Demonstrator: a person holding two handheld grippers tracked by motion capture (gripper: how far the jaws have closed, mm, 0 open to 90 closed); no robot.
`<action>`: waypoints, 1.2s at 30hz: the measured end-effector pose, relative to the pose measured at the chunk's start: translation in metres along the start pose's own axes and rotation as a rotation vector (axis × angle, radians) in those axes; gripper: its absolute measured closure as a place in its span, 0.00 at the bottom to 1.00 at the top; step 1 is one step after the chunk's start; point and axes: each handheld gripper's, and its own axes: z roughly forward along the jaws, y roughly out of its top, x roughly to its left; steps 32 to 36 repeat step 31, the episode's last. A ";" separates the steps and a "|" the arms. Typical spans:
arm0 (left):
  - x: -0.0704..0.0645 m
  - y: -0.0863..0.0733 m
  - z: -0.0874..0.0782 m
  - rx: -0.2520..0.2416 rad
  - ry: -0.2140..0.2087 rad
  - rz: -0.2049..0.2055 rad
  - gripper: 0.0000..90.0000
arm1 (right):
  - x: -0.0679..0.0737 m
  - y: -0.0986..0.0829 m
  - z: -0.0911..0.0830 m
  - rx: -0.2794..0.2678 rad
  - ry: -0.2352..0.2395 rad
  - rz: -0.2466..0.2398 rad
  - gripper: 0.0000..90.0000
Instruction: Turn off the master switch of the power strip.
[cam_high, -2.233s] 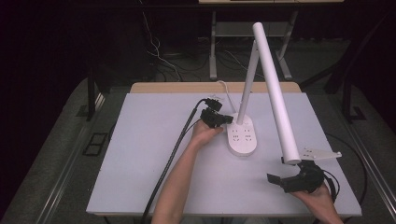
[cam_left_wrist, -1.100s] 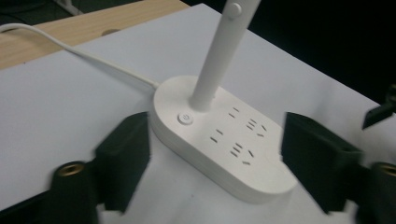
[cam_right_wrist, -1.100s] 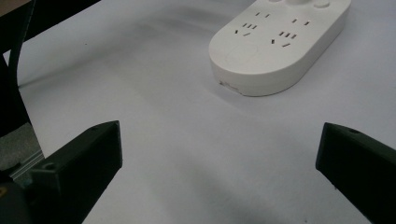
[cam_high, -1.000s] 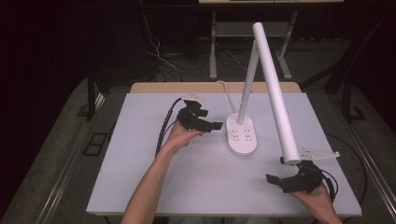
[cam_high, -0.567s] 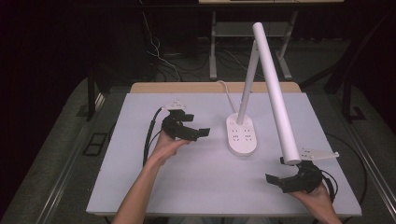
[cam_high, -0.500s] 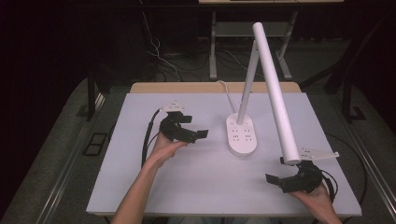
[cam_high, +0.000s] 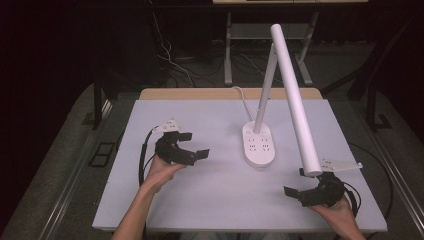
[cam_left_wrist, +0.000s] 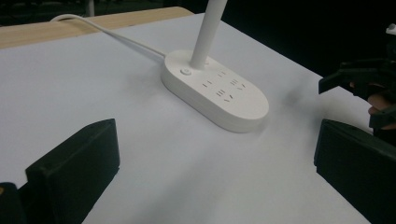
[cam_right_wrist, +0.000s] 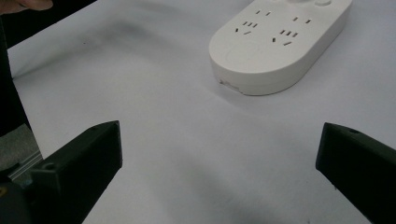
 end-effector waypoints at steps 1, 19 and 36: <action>-0.001 -0.003 -0.002 0.001 -0.002 0.000 0.00 | 0.000 0.000 0.000 0.000 0.000 0.000 0.00; -0.015 -0.056 -0.035 -0.002 0.049 -0.023 0.00 | 0.002 0.001 0.001 0.003 0.000 0.003 0.00; -0.021 -0.076 -0.044 -0.009 0.036 -0.057 0.00 | 0.007 0.000 0.001 -0.002 0.012 0.004 0.00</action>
